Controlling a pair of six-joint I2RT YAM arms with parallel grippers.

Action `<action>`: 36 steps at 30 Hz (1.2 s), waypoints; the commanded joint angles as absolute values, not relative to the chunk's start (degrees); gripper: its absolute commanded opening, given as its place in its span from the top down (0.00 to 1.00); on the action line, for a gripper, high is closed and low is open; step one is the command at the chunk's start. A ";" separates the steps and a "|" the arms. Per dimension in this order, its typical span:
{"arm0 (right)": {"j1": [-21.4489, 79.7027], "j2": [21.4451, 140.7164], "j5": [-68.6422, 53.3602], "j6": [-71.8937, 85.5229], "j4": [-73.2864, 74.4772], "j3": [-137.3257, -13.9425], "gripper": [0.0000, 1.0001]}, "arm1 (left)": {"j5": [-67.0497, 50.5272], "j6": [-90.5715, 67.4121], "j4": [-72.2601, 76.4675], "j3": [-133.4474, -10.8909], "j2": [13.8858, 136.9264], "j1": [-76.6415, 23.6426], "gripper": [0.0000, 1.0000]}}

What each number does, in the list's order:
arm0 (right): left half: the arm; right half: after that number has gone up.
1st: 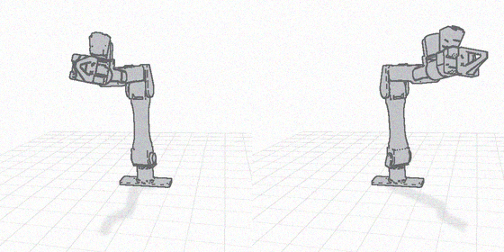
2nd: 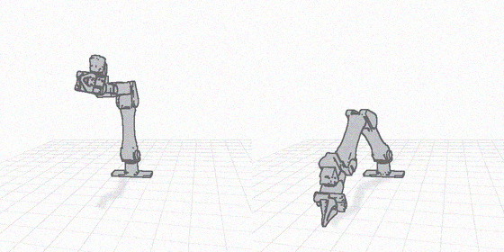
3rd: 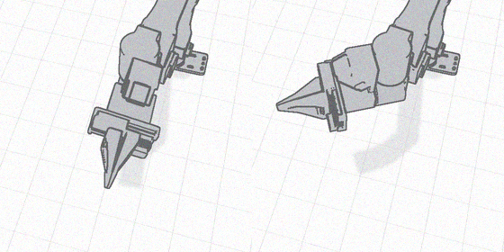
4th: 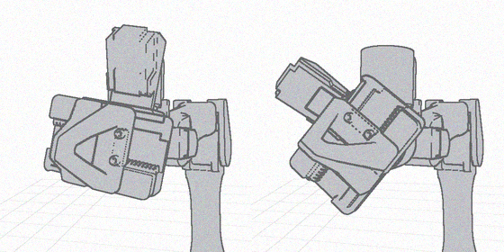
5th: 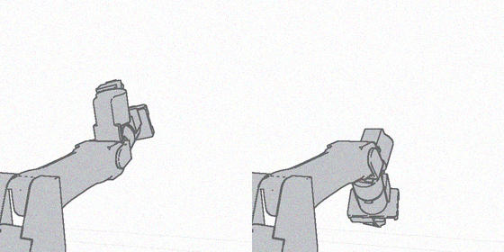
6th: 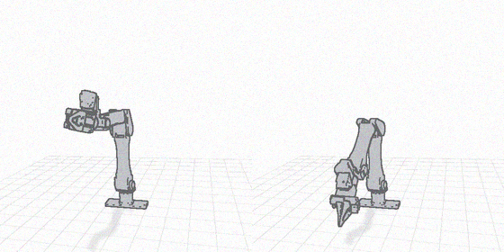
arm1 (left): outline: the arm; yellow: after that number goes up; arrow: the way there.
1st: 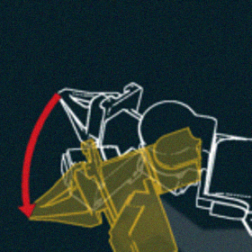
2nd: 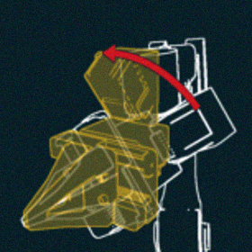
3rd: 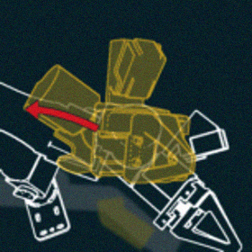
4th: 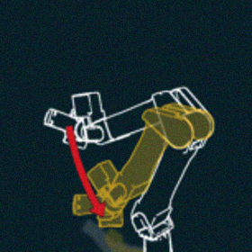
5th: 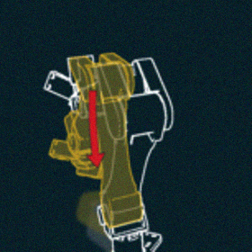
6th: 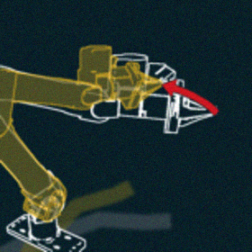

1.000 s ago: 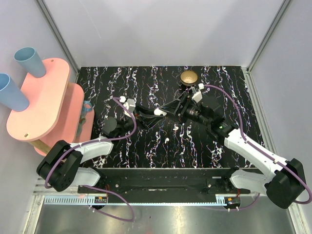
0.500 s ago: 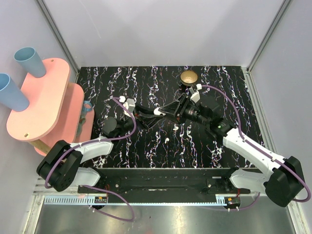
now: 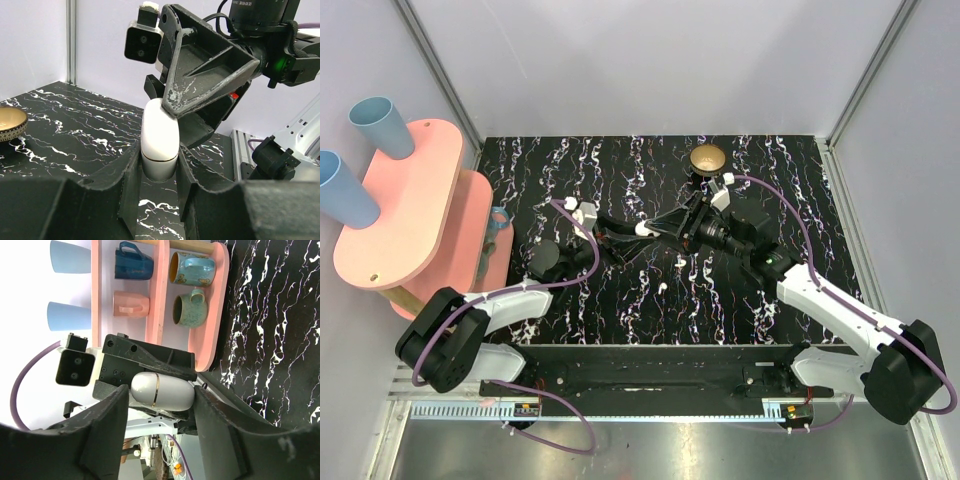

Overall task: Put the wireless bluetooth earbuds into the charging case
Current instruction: Pass from the left arm to the right

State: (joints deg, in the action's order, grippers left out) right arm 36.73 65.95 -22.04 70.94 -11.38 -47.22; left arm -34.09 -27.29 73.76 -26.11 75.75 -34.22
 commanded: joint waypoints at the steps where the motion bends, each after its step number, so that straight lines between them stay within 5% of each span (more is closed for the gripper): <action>1: 37.00 65.57 -22.42 72.16 -15.38 -47.37 0.37 | -34.98 -27.16 93.52 -27.25 75.67 -34.45 0.97; 10: 36.91 65.48 -21.71 73.04 -16.17 -46.49 0.38 | -35.42 -26.89 93.52 -27.60 75.94 -34.89 0.97; 17: 37.00 65.22 -21.80 72.95 -16.44 -46.41 0.55 | -35.16 -26.63 93.51 -27.77 76.03 -35.33 0.95; 25: 37.00 64.08 -20.40 74.62 -18.54 -44.56 0.62 | -30.50 -25.84 95.45 -25.49 74.88 -35.51 0.60; 36: 37.00 63.19 -19.86 78.48 -24.43 -41.66 0.65 | -23.91 -21.01 95.36 -25.31 74.44 -39.90 0.49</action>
